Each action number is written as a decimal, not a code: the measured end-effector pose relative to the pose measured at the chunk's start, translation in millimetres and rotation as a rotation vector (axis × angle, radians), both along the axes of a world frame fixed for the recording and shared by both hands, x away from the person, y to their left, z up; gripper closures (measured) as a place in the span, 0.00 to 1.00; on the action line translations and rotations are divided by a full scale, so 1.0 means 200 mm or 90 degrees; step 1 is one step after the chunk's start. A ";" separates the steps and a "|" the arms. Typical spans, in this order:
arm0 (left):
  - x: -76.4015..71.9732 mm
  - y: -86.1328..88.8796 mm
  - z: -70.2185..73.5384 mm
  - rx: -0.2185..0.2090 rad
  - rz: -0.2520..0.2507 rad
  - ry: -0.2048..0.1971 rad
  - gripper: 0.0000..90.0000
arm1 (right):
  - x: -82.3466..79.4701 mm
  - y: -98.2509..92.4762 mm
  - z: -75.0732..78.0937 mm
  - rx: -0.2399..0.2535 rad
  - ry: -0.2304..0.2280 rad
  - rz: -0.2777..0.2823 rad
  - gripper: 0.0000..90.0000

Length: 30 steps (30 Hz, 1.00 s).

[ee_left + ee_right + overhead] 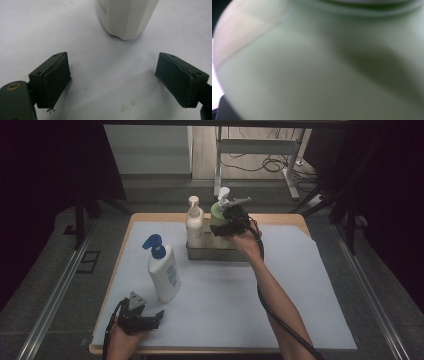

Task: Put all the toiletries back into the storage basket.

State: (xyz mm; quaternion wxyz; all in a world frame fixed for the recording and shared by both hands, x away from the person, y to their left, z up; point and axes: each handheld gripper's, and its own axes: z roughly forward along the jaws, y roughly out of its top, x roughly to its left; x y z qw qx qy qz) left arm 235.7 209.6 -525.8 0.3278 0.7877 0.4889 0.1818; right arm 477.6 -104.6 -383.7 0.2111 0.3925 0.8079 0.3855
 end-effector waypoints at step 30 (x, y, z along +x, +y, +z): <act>0.00 0.00 0.00 0.001 0.000 0.000 0.13 | 0.03 -0.02 -0.18 -0.018 0.048 0.009 0.14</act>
